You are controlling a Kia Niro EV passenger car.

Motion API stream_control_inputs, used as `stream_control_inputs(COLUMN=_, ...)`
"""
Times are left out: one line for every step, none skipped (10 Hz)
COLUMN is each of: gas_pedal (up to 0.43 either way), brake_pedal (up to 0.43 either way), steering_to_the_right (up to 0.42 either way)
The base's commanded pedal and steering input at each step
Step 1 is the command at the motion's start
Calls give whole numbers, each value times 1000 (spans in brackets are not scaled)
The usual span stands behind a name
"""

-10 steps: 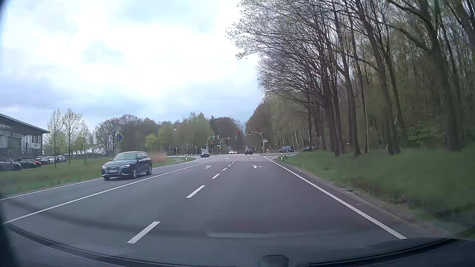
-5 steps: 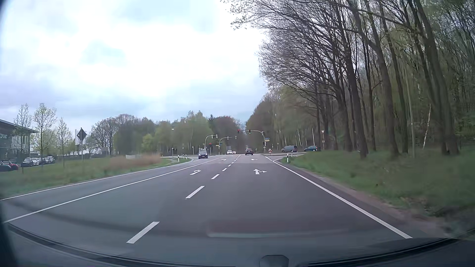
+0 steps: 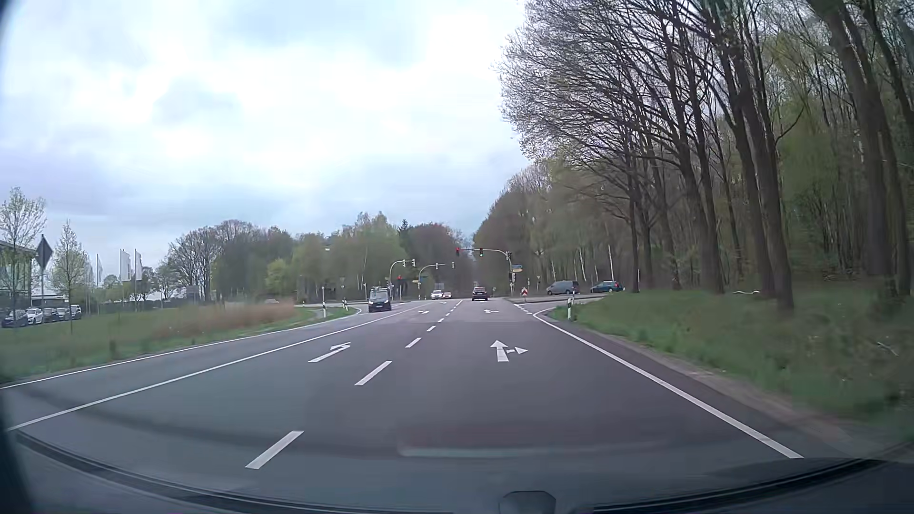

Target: Follow the waypoints while adhering to traffic rules and regulations

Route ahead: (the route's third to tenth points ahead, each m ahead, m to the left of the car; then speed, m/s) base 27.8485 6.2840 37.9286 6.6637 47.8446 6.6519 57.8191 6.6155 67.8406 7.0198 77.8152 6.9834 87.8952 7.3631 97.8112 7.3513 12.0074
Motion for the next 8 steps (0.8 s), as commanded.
stream_control_inputs(gas_pedal=150, brake_pedal=0, steering_to_the_right=-3)
stream_control_inputs(gas_pedal=150, brake_pedal=6, steering_to_the_right=-4)
stream_control_inputs(gas_pedal=150, brake_pedal=6, steering_to_the_right=-3)
stream_control_inputs(gas_pedal=150, brake_pedal=6, steering_to_the_right=-3)
stream_control_inputs(gas_pedal=150, brake_pedal=0, steering_to_the_right=-3)
stream_control_inputs(gas_pedal=150, brake_pedal=0, steering_to_the_right=-3)
stream_control_inputs(gas_pedal=150, brake_pedal=0, steering_to_the_right=-3)
stream_control_inputs(gas_pedal=150, brake_pedal=6, steering_to_the_right=-3)
